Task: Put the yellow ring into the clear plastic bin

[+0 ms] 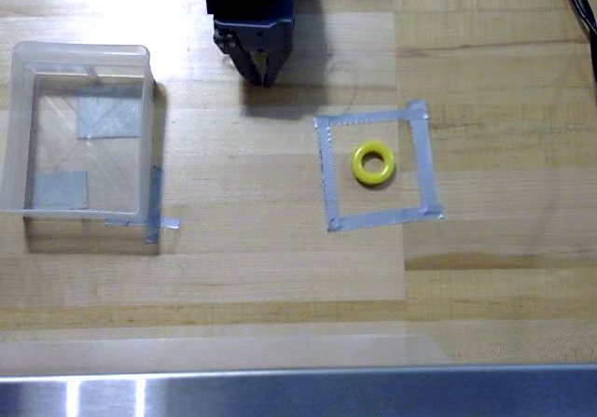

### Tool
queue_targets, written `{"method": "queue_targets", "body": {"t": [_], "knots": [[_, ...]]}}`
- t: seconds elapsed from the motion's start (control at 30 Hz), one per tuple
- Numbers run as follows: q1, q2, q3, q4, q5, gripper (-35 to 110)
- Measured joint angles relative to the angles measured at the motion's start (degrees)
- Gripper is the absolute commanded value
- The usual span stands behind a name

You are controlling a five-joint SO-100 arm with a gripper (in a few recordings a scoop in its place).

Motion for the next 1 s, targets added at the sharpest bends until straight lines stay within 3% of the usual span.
{"method": "queue_targets", "body": {"t": [1.0], "knots": [[-2.9,0.0,0.0,0.0,0.5,0]]}}
